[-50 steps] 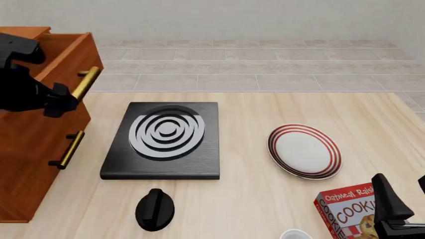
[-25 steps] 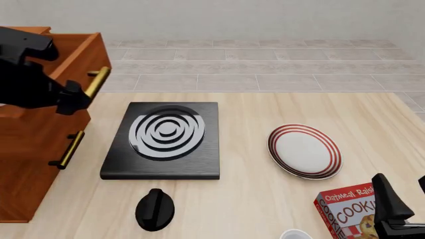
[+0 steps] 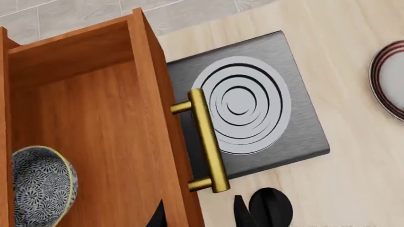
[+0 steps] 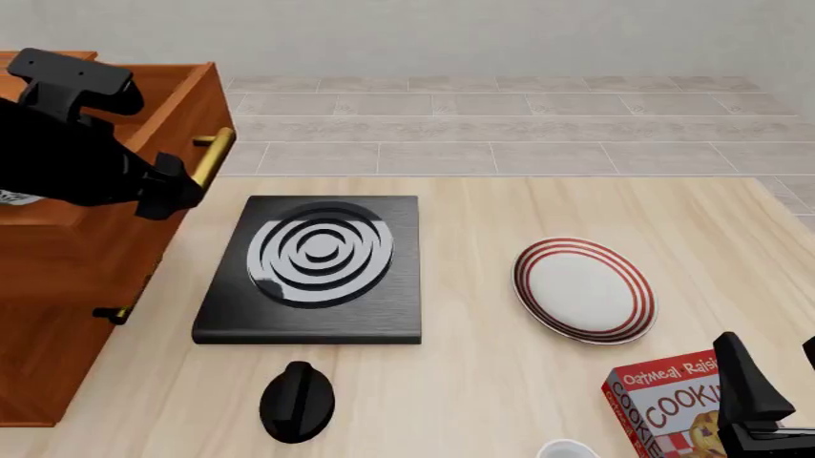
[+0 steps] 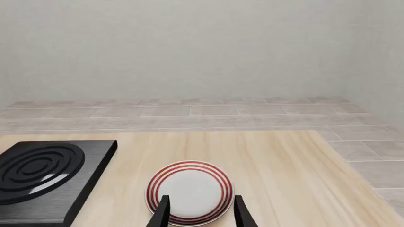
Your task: Pick the akita bowl in the top layer of the wooden cabinet and place it on the plate.
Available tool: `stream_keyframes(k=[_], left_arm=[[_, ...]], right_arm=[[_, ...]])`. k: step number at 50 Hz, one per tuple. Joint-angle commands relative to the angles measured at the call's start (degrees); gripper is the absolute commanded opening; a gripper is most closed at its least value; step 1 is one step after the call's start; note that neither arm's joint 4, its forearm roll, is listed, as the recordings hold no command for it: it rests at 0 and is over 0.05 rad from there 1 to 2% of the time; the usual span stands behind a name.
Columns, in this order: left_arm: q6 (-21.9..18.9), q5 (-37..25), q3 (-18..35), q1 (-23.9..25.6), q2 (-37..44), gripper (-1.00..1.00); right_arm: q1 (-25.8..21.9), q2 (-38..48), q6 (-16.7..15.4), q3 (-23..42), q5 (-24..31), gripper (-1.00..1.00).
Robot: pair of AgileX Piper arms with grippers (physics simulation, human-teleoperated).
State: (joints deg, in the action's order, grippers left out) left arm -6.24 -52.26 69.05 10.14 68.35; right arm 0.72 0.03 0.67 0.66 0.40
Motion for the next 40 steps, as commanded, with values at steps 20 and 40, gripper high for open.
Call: stream_keyframes(k=[20, 40], left_arm=[[2.49, 0.81, 0.06, 7.18, 2.95, 1.0], [4.09, 0.71, 1.46, 10.34, 3.68, 1.0]], right_arm=[[-0.01, 0.0, -0.02, 0.14, 0.04, 1.0], [0.0, 0.0, 0.04, 0.26, 0.15, 1.0]])
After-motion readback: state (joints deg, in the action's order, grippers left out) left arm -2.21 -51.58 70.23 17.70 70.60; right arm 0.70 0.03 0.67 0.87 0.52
